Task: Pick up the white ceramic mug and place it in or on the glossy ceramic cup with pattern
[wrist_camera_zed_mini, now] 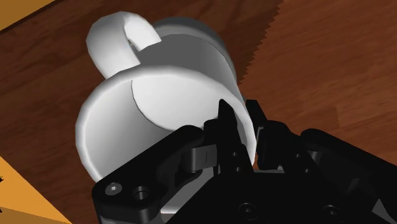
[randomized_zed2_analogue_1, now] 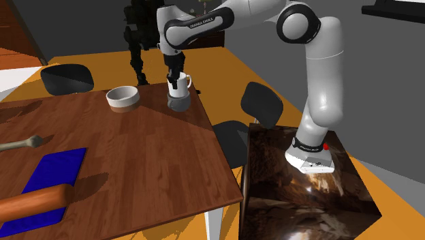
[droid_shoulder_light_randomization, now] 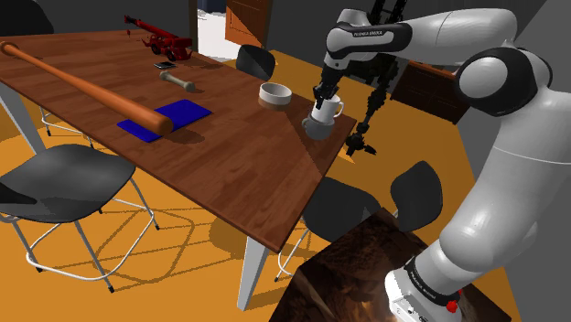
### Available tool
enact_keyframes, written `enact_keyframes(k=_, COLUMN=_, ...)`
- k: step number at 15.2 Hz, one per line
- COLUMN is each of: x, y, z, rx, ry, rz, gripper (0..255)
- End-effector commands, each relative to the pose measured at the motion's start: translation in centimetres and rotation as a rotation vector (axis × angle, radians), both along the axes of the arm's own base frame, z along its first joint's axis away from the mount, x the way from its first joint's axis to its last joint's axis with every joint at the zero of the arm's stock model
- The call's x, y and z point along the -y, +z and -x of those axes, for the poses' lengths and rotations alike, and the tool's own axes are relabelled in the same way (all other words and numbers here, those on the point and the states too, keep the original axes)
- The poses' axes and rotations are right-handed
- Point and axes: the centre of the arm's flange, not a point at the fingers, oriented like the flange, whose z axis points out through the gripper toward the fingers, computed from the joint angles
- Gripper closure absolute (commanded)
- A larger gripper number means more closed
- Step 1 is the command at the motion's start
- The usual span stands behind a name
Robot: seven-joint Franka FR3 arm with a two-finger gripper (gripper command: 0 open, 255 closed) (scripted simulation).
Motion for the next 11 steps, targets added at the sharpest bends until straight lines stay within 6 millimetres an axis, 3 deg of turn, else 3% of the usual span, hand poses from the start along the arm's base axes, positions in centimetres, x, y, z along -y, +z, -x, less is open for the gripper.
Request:
enact_keyframes(k=1, x=0.0, y=-0.33, z=-0.01, rx=0.001, ry=0.0, rz=0.0, gripper=255)
enact_keyframes(k=7, x=0.0, y=-0.33, z=-0.01, rx=0.001, ry=0.0, rz=0.0, gripper=255)
enact_keyframes(k=8, x=0.0, y=-0.33, z=-0.01, rx=0.001, ry=0.0, rz=0.0, gripper=0)
enact_keyframes(k=11, x=-0.01, y=-0.33, z=-0.01, rx=0.001, ry=0.0, rz=0.0, gripper=0)
